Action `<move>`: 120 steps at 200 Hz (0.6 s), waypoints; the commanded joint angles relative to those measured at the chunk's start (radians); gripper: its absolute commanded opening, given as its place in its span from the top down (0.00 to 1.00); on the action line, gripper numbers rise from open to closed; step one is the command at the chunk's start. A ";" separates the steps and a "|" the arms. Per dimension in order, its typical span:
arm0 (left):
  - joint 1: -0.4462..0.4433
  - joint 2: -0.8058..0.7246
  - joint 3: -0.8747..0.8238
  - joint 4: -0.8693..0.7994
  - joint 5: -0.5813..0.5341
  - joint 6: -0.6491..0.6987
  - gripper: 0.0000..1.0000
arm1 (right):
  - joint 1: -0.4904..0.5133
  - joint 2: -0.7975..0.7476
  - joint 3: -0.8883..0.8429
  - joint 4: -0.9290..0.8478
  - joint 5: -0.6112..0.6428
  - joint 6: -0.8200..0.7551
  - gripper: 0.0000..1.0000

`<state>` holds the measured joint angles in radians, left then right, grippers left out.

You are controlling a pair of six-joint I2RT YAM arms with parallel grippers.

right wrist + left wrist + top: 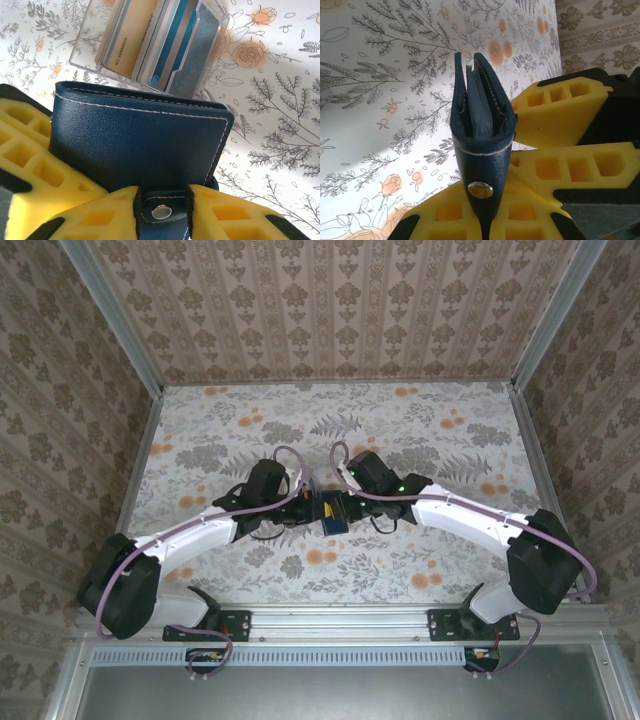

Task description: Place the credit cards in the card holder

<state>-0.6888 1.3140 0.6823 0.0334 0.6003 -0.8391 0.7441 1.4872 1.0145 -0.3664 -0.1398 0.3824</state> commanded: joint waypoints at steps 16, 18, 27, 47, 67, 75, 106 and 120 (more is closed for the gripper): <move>0.004 -0.015 0.011 0.095 0.001 -0.015 1.00 | -0.015 0.031 -0.001 -0.093 0.054 0.068 0.86; 0.003 -0.015 0.010 0.094 -0.001 -0.017 1.00 | -0.016 0.029 -0.001 -0.095 0.056 0.070 0.88; 0.006 -0.015 0.007 0.093 -0.014 -0.018 1.00 | -0.021 0.015 -0.010 -0.094 0.060 0.078 0.92; 0.014 -0.006 0.005 0.077 -0.029 -0.011 1.00 | -0.047 -0.013 -0.034 -0.088 0.066 0.085 1.00; 0.019 -0.002 -0.004 0.066 -0.052 -0.014 1.00 | -0.081 -0.037 -0.056 -0.084 0.039 0.090 1.00; 0.018 0.002 -0.006 0.068 -0.054 -0.012 1.00 | -0.089 -0.051 -0.069 -0.068 0.024 0.089 1.00; 0.018 0.035 0.010 0.054 -0.033 -0.015 1.00 | -0.086 -0.090 -0.095 0.005 -0.078 0.035 0.60; 0.018 0.043 0.007 0.087 -0.017 -0.034 1.00 | -0.079 -0.090 -0.091 0.021 -0.112 0.013 0.54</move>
<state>-0.6773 1.3373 0.6781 0.0616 0.5568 -0.8459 0.6533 1.4307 0.9272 -0.3943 -0.1631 0.4332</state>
